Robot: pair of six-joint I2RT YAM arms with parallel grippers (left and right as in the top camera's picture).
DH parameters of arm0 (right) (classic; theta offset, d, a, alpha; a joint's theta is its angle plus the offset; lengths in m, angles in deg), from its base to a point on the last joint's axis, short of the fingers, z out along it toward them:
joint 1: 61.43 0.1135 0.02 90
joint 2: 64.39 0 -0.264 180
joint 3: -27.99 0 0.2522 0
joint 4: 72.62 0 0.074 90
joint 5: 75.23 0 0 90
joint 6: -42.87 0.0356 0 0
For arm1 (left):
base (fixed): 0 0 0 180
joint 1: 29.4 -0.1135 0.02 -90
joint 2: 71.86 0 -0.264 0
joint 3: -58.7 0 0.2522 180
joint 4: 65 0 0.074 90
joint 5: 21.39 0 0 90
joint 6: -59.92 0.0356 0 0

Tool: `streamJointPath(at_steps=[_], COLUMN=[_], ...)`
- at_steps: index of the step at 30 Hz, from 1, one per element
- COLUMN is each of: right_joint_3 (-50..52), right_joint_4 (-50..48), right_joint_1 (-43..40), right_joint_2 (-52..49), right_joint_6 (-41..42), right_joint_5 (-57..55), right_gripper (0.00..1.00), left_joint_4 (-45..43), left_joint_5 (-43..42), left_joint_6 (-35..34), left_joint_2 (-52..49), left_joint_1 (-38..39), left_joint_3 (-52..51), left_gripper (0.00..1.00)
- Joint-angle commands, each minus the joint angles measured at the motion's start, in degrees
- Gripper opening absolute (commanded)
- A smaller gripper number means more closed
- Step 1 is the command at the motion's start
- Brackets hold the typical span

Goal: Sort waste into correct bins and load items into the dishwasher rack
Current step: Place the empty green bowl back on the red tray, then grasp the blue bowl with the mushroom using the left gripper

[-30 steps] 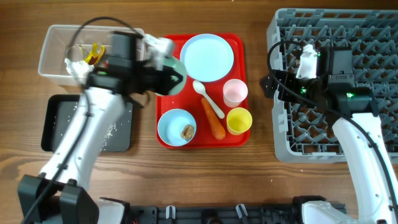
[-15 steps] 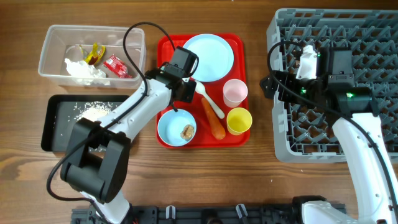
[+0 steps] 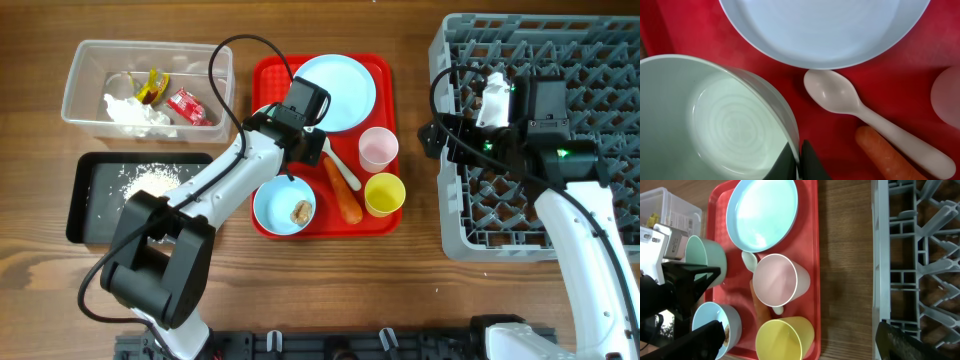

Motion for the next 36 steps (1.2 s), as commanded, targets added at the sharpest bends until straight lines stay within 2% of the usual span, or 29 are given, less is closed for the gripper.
streamJointPath(at_steps=[1,4,5,12,15,21,23,26,36], right_joint_3=[-0.85,-0.85,-0.85,-0.85,-0.85,-0.85,-0.85,-0.85,-0.85], right_joint_4=[-0.22,-0.24,-0.22,-0.24,-0.22,-0.24,-0.33,-0.33,-0.09], right_joint_1=[0.22,0.22,0.22,0.22,0.24,0.22,0.24,0.24,0.24], right_joint_2=[-0.61,-0.61,-0.61,-0.61,-0.61,-0.61,-0.61,-0.61,-0.61], right_joint_6=[0.04,0.07,0.04,0.04,0.04,0.07,0.09,0.07,0.07], right_joint_5=[-0.63,-0.63,-0.63,-0.63,-0.63,-0.63,-0.63,-0.63,-0.63], right_gripper=[1.0,1.0,1.0,0.99,1.0,0.99,1.0,1.0,0.99], left_joint_4=[-0.26,-0.28,-0.28,-0.35,4.85,17.46,21.64,25.86,24.26], left_joint_5=[0.87,0.9,0.87,0.9,0.9,0.11,-2.73,-7.41,-9.2], left_joint_6=[-0.92,-0.92,-0.92,-0.28,2.08,2.05,2.05,1.84,-1.57], left_joint_2=[-0.33,-0.33,-0.33,-0.09,2.23,8.13,8.09,6.56,2.45], left_joint_1=[-0.07,-0.09,-0.09,-0.09,0.92,5.46,7.17,9.44,11.45], left_joint_3=[0.35,0.35,0.35,0.72,4.35,9.88,9.81,8.46,-0.57], left_gripper=[0.15,0.35,0.38,0.43,0.49,0.61,0.61,0.54,0.4])
